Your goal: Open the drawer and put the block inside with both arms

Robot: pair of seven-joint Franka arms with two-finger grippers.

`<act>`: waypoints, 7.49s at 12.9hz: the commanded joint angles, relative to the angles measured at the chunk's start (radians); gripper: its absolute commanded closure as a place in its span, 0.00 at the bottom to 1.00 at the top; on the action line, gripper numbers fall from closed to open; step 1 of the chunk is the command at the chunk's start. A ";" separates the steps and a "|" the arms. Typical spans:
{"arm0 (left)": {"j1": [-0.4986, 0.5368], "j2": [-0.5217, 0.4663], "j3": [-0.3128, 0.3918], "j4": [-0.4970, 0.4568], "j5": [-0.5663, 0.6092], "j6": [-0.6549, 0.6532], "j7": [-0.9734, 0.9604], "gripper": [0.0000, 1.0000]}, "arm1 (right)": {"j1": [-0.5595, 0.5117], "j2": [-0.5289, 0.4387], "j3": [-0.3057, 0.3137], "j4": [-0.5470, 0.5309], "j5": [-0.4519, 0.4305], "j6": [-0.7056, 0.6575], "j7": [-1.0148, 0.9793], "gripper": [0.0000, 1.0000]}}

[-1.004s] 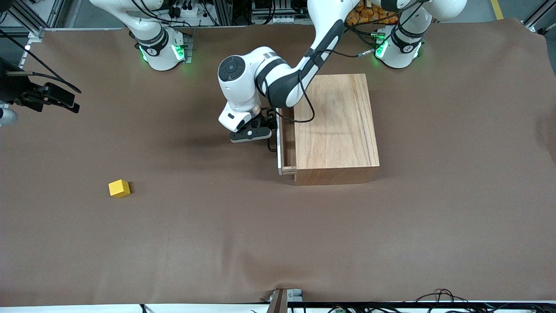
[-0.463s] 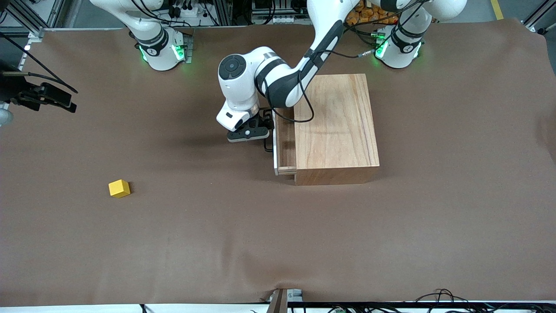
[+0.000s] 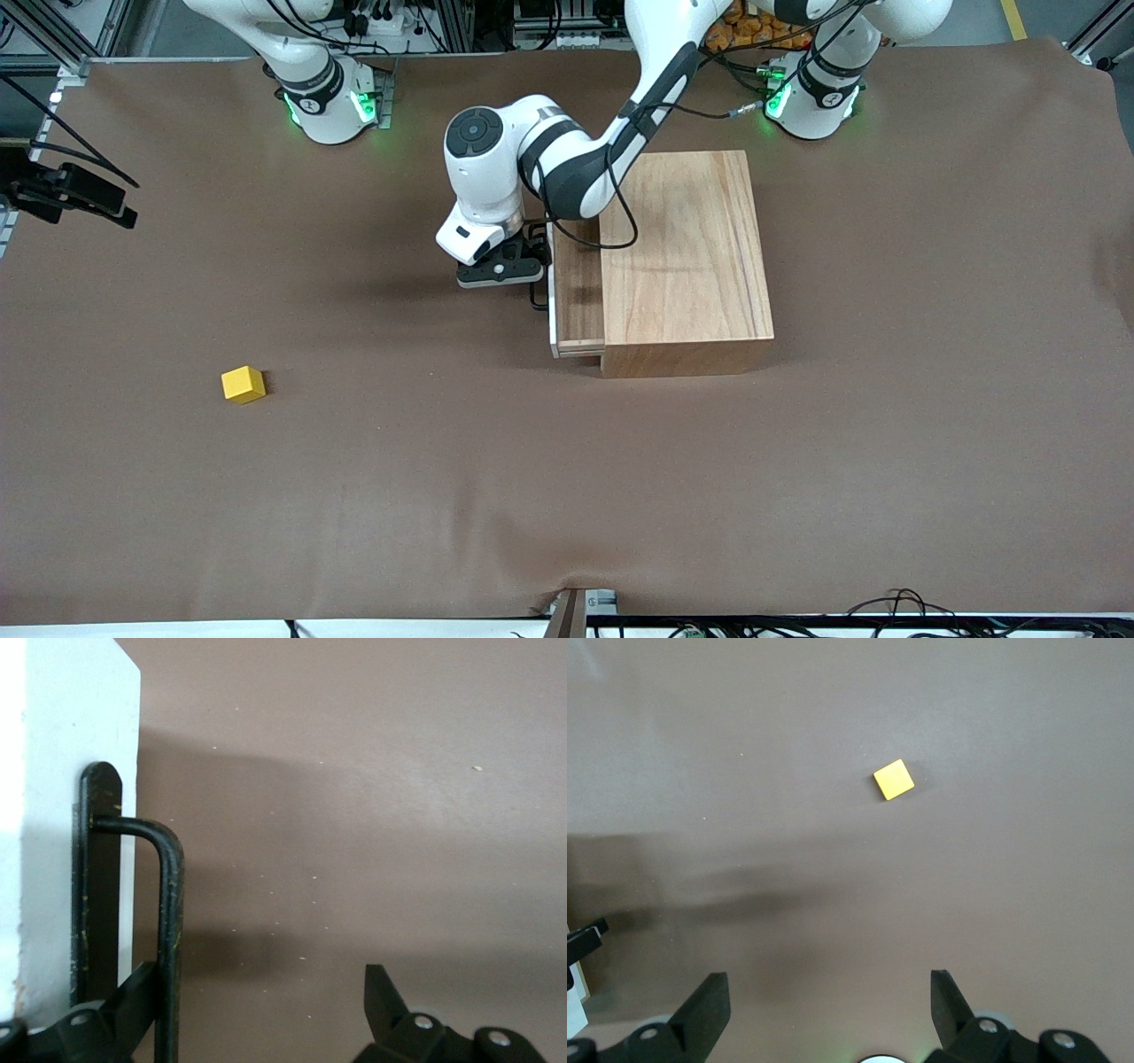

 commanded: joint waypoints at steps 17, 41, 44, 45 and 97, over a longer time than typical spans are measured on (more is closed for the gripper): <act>-0.008 -0.087 0.004 0.030 -0.044 0.023 -0.113 0.00 | -0.060 0.015 0.010 -0.098 0.009 0.097 -0.008 0.00; 1.086 -0.852 -0.269 -0.431 0.085 -0.501 1.057 0.00 | -0.102 0.538 0.012 -0.432 -0.079 1.125 -0.455 0.00; 1.124 -0.888 -0.281 -0.464 0.090 -0.504 1.071 0.00 | -0.103 0.555 0.013 -0.443 -0.077 1.127 -0.456 0.00; 1.126 -0.890 -0.283 -0.461 0.091 -0.511 1.075 0.00 | -0.102 0.563 0.013 -0.448 -0.077 1.127 -0.456 0.00; 1.163 -0.813 -0.284 -0.405 0.107 -0.492 0.977 0.00 | 0.880 0.503 0.038 -0.079 -0.106 0.650 0.897 1.00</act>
